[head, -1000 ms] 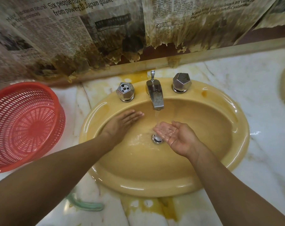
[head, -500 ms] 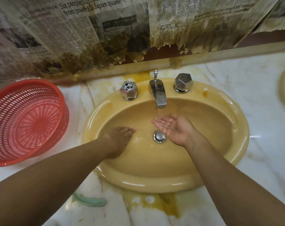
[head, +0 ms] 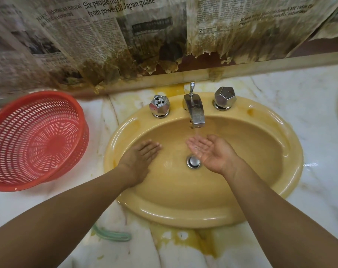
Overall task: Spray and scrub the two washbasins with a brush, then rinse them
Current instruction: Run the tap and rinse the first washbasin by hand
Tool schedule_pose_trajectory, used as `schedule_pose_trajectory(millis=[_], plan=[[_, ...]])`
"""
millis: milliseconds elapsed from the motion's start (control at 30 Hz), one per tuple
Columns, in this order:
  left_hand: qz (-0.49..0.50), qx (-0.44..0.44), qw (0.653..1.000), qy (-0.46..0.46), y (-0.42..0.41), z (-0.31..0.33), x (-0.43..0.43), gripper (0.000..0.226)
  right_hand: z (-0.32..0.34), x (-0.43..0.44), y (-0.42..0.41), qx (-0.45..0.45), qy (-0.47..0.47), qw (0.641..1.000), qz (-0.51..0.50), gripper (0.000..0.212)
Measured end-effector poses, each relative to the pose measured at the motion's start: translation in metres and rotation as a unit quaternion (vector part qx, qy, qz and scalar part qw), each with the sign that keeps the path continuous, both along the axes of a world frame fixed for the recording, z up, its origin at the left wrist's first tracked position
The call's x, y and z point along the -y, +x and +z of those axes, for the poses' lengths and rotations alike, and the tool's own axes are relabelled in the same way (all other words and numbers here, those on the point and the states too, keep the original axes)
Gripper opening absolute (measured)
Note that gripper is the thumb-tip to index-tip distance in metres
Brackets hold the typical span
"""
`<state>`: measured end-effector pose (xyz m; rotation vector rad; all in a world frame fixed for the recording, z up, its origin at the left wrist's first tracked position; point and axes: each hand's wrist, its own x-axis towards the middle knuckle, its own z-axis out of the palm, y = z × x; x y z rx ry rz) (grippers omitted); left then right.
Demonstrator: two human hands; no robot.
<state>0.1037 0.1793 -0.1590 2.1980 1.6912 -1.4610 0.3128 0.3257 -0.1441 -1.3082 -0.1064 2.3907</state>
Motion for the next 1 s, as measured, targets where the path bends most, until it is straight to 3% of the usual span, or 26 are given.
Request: schedule_pose_trajectory(millis=[200, 400, 533, 633, 733, 833, 1000], plan=[[0.039, 0.007, 0.999, -0.017, 0.006, 0.000, 0.006, 0.068, 0.013, 0.004, -0.015, -0.012, 0.027, 0.999, 0.019, 0.038], [0.210, 0.119, 0.962, -0.130, 0.031, 0.014, 0.020, 0.068, 0.023, 0.036, -0.043, -0.026, 0.096, 0.970, 0.221, 0.041], [0.218, 0.194, 0.931, -0.217, 0.045, 0.032, 0.030, 0.057, 0.005, 0.031, -0.026, 0.011, 0.044, 0.991, 0.129, 0.044], [0.216, 0.207, 0.933, -0.201, 0.043, 0.039, 0.037, 0.055, -0.009, 0.016, -0.002, 0.031, 0.004, 0.999, 0.028, 0.041], [0.204, 0.193, 0.937, -0.207, 0.043, 0.033, 0.035, 0.055, -0.014, 0.005, 0.015, 0.048, 0.008, 0.999, 0.003, 0.037], [0.222, 0.163, 0.945, -0.175, 0.035, 0.024, 0.030, 0.063, -0.010, 0.002, 0.013, 0.050, 0.023, 0.998, 0.016, 0.034], [0.139, 0.060, 0.987, -0.050, 0.015, 0.015, 0.021, 0.068, 0.024, 0.027, -0.030, 0.006, 0.095, 0.987, 0.128, 0.038]])
